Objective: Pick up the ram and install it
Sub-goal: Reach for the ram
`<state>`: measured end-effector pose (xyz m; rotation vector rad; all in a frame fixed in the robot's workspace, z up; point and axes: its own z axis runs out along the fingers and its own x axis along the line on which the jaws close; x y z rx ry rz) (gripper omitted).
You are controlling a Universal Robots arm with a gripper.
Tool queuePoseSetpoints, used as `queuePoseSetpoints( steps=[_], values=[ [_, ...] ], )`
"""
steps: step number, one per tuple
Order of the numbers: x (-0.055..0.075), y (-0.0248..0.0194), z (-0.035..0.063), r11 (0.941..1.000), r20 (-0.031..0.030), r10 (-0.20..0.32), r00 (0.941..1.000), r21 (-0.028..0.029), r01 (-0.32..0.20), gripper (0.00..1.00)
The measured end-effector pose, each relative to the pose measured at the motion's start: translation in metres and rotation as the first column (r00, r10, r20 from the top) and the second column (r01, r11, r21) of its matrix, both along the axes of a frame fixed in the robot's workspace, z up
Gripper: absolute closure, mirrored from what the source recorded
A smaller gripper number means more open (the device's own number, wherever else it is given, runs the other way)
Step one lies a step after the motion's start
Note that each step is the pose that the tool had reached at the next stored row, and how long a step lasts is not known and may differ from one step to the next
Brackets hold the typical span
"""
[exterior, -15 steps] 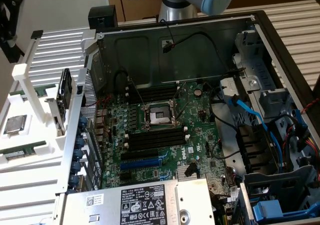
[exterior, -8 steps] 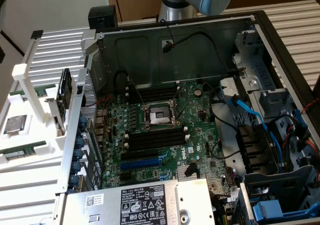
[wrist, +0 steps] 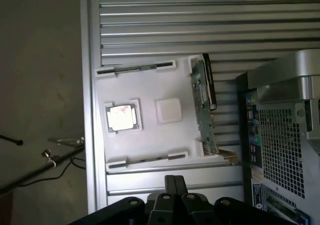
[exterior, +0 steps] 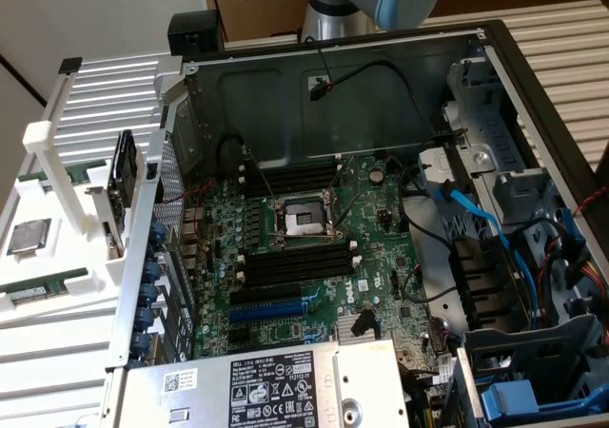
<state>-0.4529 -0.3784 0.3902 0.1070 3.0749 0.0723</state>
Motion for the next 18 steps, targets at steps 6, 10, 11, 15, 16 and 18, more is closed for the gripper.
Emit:
queuePoseSetpoints(
  steps=[6,10,11,15,16,18],
  values=[
    [-0.013,0.0133,-0.0021,1.0000,0.0001,0.000,1.0000,0.0001,0.000,0.90],
    [-0.023,0.0216,-0.0038,1.0000,-0.0001,0.001,1.0000,0.0000,-0.001,0.90],
    [-0.027,0.0232,-0.0042,1.0000,0.0000,0.001,1.0000,0.0000,-0.001,0.90],
    [-0.046,0.0326,-0.0066,1.0000,0.0002,0.003,1.0000,0.0001,-0.003,0.90],
    [-0.049,0.0337,-0.0066,1.0000,0.0000,0.004,1.0000,-0.0001,-0.004,0.90],
    [-0.052,0.0339,-0.0067,1.0000,0.0001,0.004,1.0000,-0.0001,-0.004,0.90]
  ],
)
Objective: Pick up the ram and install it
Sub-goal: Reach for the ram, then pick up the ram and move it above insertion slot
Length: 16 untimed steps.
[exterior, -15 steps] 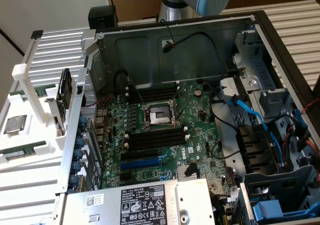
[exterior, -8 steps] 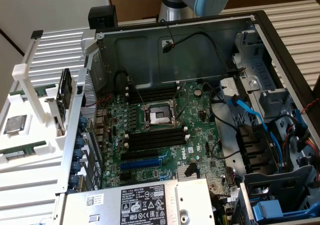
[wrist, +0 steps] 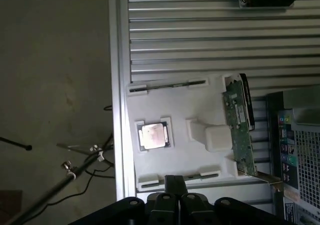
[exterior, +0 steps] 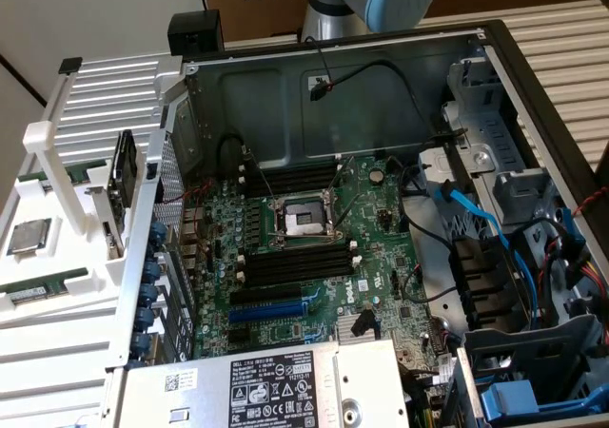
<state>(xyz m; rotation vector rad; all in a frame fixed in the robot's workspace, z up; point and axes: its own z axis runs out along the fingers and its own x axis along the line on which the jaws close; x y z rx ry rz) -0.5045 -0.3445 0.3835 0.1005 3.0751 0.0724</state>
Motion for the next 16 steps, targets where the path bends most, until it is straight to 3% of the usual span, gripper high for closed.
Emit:
queuePoseSetpoints(
  steps=[14,16],
  values=[
    [0.0000,0.0000,0.0000,1.0000,0.0000,0.000,1.0000,0.0000,0.000,0.90],
    [-0.0001,0.0001,0.0001,0.9998,0.0002,0.020,0.9998,0.0000,-0.020,0.90]
  ],
)
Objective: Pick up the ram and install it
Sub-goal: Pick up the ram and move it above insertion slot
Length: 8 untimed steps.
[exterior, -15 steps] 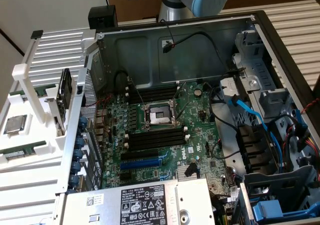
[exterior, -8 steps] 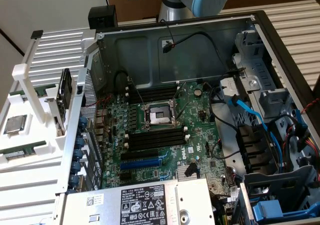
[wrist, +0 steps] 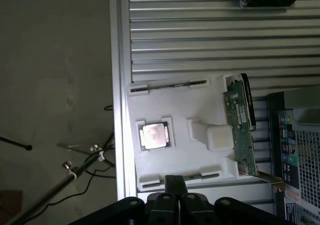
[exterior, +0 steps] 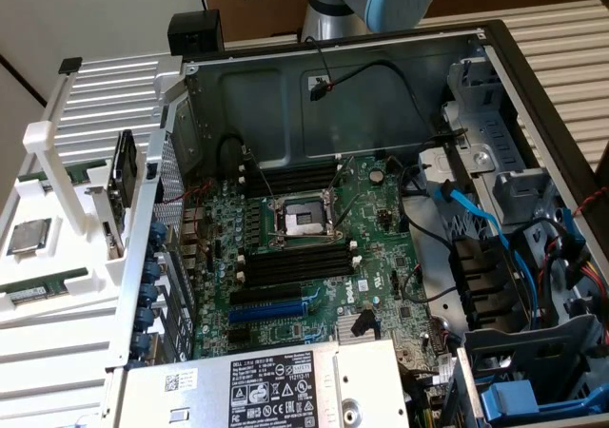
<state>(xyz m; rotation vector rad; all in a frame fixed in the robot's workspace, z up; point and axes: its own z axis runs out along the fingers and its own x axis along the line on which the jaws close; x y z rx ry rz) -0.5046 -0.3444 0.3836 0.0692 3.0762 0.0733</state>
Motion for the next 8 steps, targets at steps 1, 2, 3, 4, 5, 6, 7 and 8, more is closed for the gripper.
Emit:
queuePoseSetpoints(
  steps=[1,2,3,4,5,6,7,8],
  values=[
    [0.0000,0.0000,0.0000,0.9998,-0.0001,0.018,0.9998,0.0000,-0.018,0.90],
    [0.0000,0.0000,0.0000,0.9994,0.0000,0.036,0.9994,0.0000,-0.036,0.90],
    [0.0000,0.0000,-0.0001,0.9985,0.0000,0.054,0.9985,0.0000,-0.054,0.90],
    [0.0000,0.0000,-0.0002,0.9973,0.0001,0.073,0.9973,0.0000,-0.073,0.90],
    [0.0000,0.0000,-0.0002,0.9959,0.0001,0.091,0.9959,0.0001,-0.091,0.90],
    [0.0000,0.0000,-0.0002,0.9941,0.0002,0.108,0.9941,0.0001,-0.108,0.90],
    [0.0000,0.0000,-0.0003,0.9919,0.0002,0.127,0.9919,0.0001,-0.127,0.90],
    [0.0000,0.0000,-0.0003,0.9894,0.0002,0.145,0.9894,0.0001,-0.145,0.90]
  ],
)
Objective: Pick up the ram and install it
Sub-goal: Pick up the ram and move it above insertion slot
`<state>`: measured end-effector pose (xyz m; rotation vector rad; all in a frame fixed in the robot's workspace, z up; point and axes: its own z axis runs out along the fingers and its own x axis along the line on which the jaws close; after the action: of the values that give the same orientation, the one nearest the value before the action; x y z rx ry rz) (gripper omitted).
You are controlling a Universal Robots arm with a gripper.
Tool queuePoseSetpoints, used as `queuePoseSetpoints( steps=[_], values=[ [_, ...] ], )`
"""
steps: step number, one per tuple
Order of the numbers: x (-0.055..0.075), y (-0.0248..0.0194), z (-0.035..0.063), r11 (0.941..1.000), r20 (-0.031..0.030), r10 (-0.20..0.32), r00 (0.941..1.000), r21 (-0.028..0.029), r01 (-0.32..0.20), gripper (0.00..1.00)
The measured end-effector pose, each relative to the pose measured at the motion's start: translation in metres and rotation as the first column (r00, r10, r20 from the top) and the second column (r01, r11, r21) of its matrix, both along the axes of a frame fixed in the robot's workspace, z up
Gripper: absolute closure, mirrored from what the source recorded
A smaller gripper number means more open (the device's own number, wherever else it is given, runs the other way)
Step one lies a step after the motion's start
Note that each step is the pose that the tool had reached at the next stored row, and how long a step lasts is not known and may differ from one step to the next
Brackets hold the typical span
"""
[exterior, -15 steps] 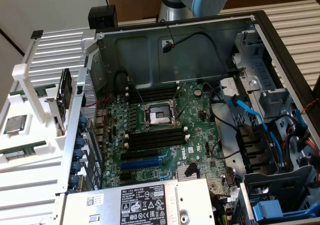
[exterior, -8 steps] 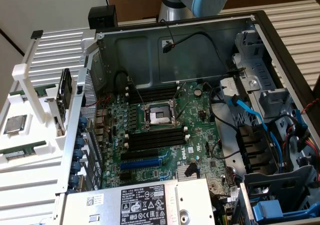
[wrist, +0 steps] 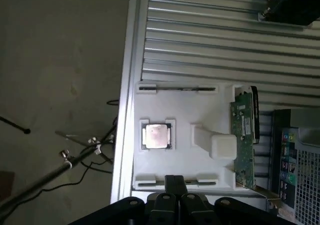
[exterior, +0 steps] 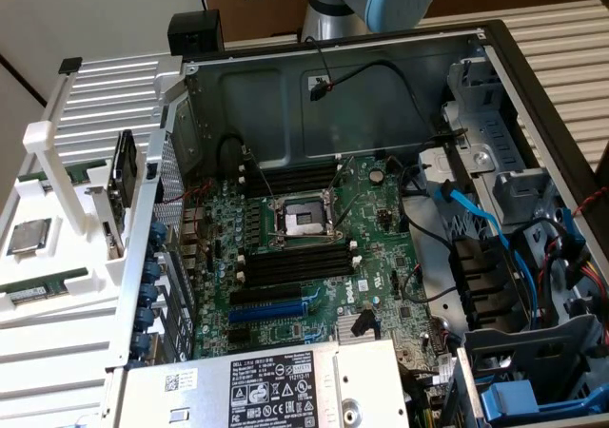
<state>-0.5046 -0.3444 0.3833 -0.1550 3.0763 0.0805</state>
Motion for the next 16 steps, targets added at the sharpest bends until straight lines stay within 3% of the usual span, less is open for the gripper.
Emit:
queuePoseSetpoints(
  steps=[4,8,12,16],
  values=[
    [0.0000,0.0000,-0.0002,0.9973,0.0001,0.073,0.9973,0.0000,-0.073,0.90],
    [0.0000,0.0000,-0.0004,0.9893,0.0000,0.146,0.9893,0.0000,-0.146,0.90],
    [0.0000,0.0000,-0.0007,0.9763,0.0000,0.216,0.9763,0.0000,-0.216,0.90],
    [0.0000,0.0000,-0.0017,0.9578,-0.0001,0.287,0.9578,0.0000,-0.287,0.90]
  ],
)
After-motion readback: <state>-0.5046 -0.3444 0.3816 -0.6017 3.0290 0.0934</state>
